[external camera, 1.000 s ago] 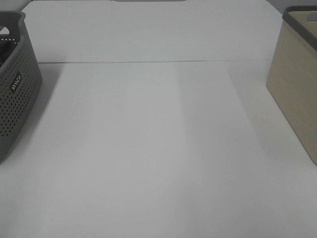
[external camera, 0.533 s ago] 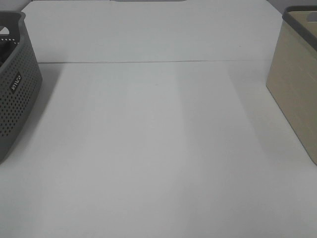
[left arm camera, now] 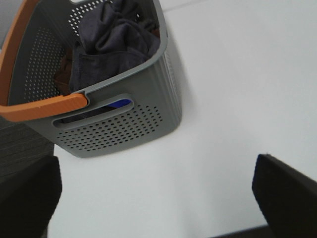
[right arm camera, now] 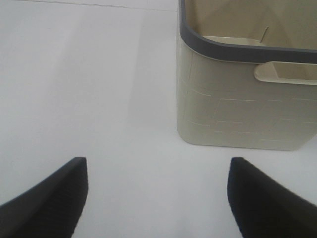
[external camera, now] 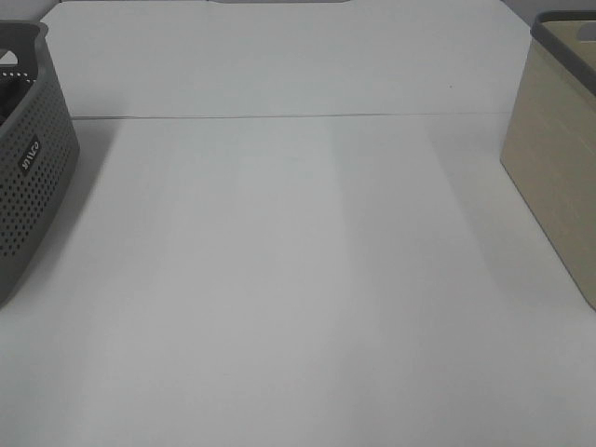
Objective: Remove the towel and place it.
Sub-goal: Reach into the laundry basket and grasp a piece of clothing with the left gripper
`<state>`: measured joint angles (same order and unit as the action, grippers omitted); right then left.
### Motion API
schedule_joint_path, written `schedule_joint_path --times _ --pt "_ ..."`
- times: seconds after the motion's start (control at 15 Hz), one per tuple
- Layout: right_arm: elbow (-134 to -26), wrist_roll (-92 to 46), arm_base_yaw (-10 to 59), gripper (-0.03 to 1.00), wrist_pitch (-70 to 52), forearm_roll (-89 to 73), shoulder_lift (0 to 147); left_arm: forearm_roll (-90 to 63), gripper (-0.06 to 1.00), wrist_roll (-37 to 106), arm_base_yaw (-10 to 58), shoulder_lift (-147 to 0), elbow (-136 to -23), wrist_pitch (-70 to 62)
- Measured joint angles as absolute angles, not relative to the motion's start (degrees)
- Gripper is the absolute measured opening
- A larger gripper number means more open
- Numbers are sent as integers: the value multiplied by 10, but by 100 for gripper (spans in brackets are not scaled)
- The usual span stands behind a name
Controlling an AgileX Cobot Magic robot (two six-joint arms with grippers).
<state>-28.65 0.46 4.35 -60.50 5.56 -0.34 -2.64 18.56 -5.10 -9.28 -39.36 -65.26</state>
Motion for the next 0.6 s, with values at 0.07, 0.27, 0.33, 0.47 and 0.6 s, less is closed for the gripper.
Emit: schedule_joint_path --times 0.07,0.27,0.33,0.47,0.6 --pt "-286 5 44 76 -605 56 -3 -26 99 246 -51 -148 -435 -682" --pt "-286 5 44 76 -605 56 -3 -25 99 385 -50 -328 -559 -697" --pt "-286 5 44 76 -605 56 -3 -21 99 414 -50 -390 -601 -697" --pt "-286 5 44 76 -605 56 -3 0 99 449 -50 -489 -671 -698" --pt "-286 5 44 76 -605 56 -3 49 99 486 -50 -691 -823 -697"
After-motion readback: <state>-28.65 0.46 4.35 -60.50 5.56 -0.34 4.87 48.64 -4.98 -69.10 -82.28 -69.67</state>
